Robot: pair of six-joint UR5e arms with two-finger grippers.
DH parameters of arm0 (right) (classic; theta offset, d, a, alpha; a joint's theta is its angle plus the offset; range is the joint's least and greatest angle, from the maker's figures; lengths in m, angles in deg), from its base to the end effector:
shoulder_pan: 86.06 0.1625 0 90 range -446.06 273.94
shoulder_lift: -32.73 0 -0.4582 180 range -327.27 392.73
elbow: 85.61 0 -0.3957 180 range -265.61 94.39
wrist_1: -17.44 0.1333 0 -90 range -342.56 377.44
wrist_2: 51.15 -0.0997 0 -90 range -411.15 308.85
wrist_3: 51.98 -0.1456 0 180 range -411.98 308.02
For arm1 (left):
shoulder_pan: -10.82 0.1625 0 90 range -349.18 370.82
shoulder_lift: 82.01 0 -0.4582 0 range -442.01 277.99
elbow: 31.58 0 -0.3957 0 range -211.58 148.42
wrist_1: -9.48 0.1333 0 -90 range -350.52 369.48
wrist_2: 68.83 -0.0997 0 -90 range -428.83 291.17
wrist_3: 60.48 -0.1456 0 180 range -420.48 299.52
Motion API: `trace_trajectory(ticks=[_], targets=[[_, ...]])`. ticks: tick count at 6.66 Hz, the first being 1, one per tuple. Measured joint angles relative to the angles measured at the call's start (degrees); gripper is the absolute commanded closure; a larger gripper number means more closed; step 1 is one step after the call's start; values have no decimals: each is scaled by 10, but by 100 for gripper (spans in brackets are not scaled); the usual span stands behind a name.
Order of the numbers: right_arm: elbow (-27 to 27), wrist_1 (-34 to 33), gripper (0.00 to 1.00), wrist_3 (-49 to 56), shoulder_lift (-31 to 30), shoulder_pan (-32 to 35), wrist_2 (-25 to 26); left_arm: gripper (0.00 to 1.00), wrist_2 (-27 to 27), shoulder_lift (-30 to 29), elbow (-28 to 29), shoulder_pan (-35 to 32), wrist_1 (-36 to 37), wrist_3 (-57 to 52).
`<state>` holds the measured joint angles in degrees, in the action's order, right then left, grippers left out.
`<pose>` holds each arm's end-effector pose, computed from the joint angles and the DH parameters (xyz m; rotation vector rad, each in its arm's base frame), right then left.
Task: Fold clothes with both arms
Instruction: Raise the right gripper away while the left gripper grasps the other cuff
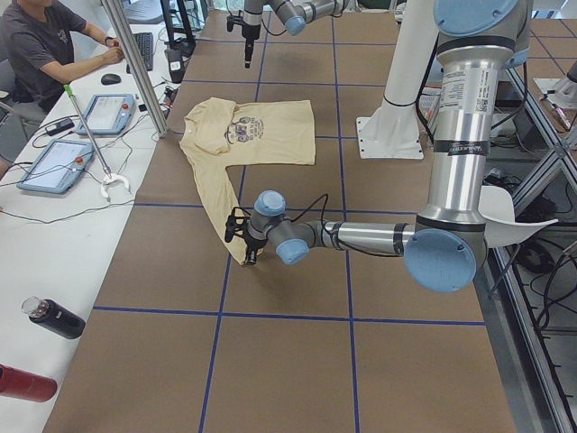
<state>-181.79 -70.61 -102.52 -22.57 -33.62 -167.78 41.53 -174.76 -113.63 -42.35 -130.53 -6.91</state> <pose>-0.3860 -0.6135 0.3079 0.2192 -0.8274 0.0389 0.2833 -0.5162 0.6826 0.3060 0.7864 -0.1357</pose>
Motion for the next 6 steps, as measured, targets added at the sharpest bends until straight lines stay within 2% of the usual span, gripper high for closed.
trace_trajectory(ticks=[4,6], targets=[[-1,1,0,0,-1,2,0,100,12,-3,-21,0,2,6],[-1,0,0,4,-5,14,-11,100,63,-6,-50,-10,4,7]])
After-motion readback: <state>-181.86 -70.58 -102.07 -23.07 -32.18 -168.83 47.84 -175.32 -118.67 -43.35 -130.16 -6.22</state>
